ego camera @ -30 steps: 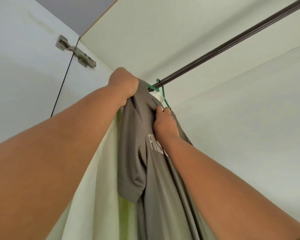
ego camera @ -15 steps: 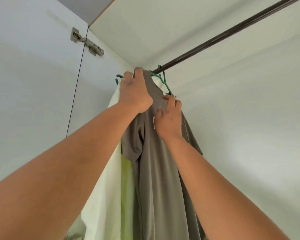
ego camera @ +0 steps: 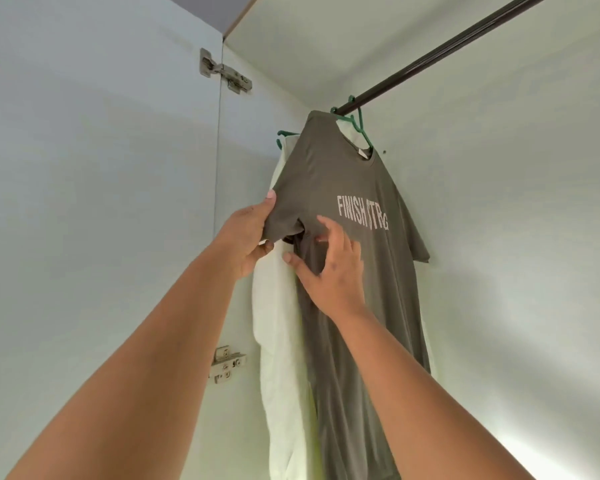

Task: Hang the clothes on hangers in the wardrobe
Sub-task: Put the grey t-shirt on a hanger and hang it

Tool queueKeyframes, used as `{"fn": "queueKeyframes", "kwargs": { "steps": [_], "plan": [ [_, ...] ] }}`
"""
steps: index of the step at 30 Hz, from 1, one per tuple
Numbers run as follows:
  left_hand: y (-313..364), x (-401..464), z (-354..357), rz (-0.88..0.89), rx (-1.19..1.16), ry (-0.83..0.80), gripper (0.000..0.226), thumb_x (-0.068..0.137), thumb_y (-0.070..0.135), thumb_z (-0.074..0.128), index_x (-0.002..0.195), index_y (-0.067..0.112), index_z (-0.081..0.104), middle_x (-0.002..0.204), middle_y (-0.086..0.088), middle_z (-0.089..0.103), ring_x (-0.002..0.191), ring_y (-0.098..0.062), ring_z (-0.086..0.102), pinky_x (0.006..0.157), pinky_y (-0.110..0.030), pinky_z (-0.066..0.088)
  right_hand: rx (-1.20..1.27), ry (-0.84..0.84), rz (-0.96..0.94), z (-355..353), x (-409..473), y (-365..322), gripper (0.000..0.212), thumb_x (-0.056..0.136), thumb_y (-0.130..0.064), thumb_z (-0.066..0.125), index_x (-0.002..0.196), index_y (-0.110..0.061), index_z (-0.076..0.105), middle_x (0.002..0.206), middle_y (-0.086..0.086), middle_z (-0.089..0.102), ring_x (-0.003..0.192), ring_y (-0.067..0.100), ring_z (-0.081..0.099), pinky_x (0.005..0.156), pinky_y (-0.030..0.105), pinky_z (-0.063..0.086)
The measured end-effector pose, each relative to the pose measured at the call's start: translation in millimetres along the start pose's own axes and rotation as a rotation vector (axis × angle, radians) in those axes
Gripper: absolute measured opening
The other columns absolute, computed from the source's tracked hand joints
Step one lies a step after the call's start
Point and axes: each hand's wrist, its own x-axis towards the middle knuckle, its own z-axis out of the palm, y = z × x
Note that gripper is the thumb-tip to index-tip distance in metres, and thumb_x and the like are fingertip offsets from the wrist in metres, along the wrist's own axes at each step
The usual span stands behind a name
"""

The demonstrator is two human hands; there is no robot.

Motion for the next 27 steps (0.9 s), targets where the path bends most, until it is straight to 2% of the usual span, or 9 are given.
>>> {"fn": "queueKeyframes", "kwargs": {
  "steps": [2,4,7,9,11,14,16,20,27],
  "plan": [
    [8,-11,-7,0.02,-0.013,-0.02,0.031,0.096,0.047,0.053,0.095,0.019,0.066,0.087,0.003,0.071,0.076,-0.011,0.061,0.07,-0.027,0.049,-0.045,0.058,-0.045,-6,2,-12,0.037,0.087,-0.048,0.06,0.119,-0.032,0.052,0.109,-0.008,0.055,0.099,0.017,0.045,0.083,0.039,0.043],
    [18,-20,-12,0.025,-0.121,-0.02,0.032,0.096,0.047,0.052,0.093,0.017,0.064,0.095,-0.001,0.07,0.084,-0.015,0.064,0.074,-0.03,0.053,-0.055,0.154,-0.082,-13,7,-25,0.008,0.091,-0.027,0.057,0.098,-0.027,0.06,0.101,-0.008,0.056,0.095,0.019,0.045,0.077,0.041,0.045],
    [32,-37,-24,0.031,-0.413,-0.019,0.043,0.095,0.048,0.053,0.066,0.016,0.048,0.083,-0.004,0.067,0.072,-0.015,0.065,0.07,-0.027,0.054,-0.018,0.208,-0.005,-21,7,-44,0.012,0.091,-0.025,0.044,0.09,-0.021,0.054,0.097,-0.005,0.056,0.091,0.017,0.043,0.079,0.038,0.041],
    [37,-52,-32,0.04,-0.471,0.011,0.045,0.096,0.048,0.052,0.065,0.017,0.043,0.077,-0.003,0.066,0.065,-0.013,0.063,0.068,-0.026,0.055,-0.031,0.16,0.09,-22,-1,-55,0.013,0.092,-0.024,0.045,0.096,-0.016,0.054,0.102,-0.001,0.058,0.093,0.02,0.045,0.082,0.041,0.042],
    [34,-67,-39,0.069,-0.184,0.073,0.039,0.097,0.046,0.051,0.073,0.015,0.049,0.083,-0.003,0.068,0.067,-0.014,0.064,0.073,-0.027,0.055,-0.022,0.054,0.174,-19,-16,-71,0.017,0.091,-0.021,0.049,0.106,-0.017,0.054,0.108,-0.001,0.058,0.099,0.022,0.046,0.085,0.043,0.043],
    [15,-96,-67,0.291,0.562,0.151,0.033,0.095,0.049,0.051,0.092,0.016,0.052,0.101,0.004,0.066,0.085,-0.016,0.065,0.079,-0.03,0.05,-0.041,-0.026,0.182,-8,-45,-112,0.024,0.089,-0.023,0.053,0.113,-0.02,0.051,0.112,-0.004,0.057,0.103,0.021,0.046,0.083,0.036,0.039],
    [8,-123,-98,0.384,0.865,0.157,0.033,0.094,0.049,0.052,0.106,0.018,0.05,0.111,0.008,0.058,0.097,-0.016,0.061,0.084,-0.032,0.047,-0.023,-0.057,0.187,2,-65,-149,0.025,0.089,-0.024,0.054,0.113,-0.019,0.051,0.111,-0.003,0.056,0.104,0.022,0.046,0.081,0.034,0.036],
    [20,-191,-171,0.345,0.999,0.23,0.041,0.094,0.047,0.053,0.122,0.018,0.045,0.126,0.007,0.051,0.121,-0.018,0.049,0.097,-0.036,0.043,0.13,-0.097,0.233,29,-103,-236,0.025,0.089,-0.024,0.056,0.112,-0.015,0.053,0.11,0.0,0.057,0.104,0.024,0.048,0.08,0.037,0.04],
    [90,-357,-339,0.425,1.482,0.569,0.045,0.093,0.043,0.052,0.128,0.014,0.048,0.127,0.0,0.053,0.114,-0.024,0.049,0.087,-0.035,0.041,0.541,-0.142,0.218,74,-186,-434,0.024,0.088,-0.021,0.054,0.11,-0.013,0.053,0.108,-0.001,0.057,0.101,0.022,0.048,0.079,0.029,0.035]
  ]
}}
